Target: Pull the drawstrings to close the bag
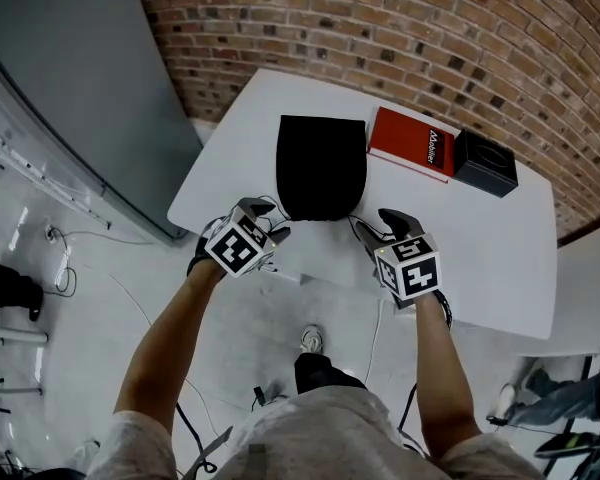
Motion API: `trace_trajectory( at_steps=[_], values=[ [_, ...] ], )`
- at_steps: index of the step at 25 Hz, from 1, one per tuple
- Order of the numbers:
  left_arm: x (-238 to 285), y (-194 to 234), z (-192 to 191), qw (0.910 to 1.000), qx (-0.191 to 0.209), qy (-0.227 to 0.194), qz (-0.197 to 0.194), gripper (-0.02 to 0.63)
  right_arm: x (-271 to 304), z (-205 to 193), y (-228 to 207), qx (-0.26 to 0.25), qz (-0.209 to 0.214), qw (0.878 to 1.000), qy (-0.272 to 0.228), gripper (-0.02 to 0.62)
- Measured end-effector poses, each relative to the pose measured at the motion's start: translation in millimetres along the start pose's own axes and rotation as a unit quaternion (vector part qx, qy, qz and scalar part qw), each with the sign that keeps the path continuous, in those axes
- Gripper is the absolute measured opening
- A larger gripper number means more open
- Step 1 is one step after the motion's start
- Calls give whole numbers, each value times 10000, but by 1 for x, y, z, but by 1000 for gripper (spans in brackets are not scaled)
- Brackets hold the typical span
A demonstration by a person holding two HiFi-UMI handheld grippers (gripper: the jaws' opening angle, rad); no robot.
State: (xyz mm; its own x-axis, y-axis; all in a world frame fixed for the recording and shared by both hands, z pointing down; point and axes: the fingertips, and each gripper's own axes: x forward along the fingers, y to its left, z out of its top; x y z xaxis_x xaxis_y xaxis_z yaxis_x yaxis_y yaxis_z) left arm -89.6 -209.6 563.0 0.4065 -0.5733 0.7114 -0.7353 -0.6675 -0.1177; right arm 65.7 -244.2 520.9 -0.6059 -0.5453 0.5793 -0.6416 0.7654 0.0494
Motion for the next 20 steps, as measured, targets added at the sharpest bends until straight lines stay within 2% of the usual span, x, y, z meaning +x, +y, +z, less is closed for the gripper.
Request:
trace_trajectory(
  at_steps=[13,20],
  values=[
    [43,6,-25,9968,470,607,-207,221,35,-31,-10,-111,357,9985,406,209],
    [60,13,-26,9978,181,584,-256,221,61,-39,-11,-205,624,9959,616,212]
  ],
)
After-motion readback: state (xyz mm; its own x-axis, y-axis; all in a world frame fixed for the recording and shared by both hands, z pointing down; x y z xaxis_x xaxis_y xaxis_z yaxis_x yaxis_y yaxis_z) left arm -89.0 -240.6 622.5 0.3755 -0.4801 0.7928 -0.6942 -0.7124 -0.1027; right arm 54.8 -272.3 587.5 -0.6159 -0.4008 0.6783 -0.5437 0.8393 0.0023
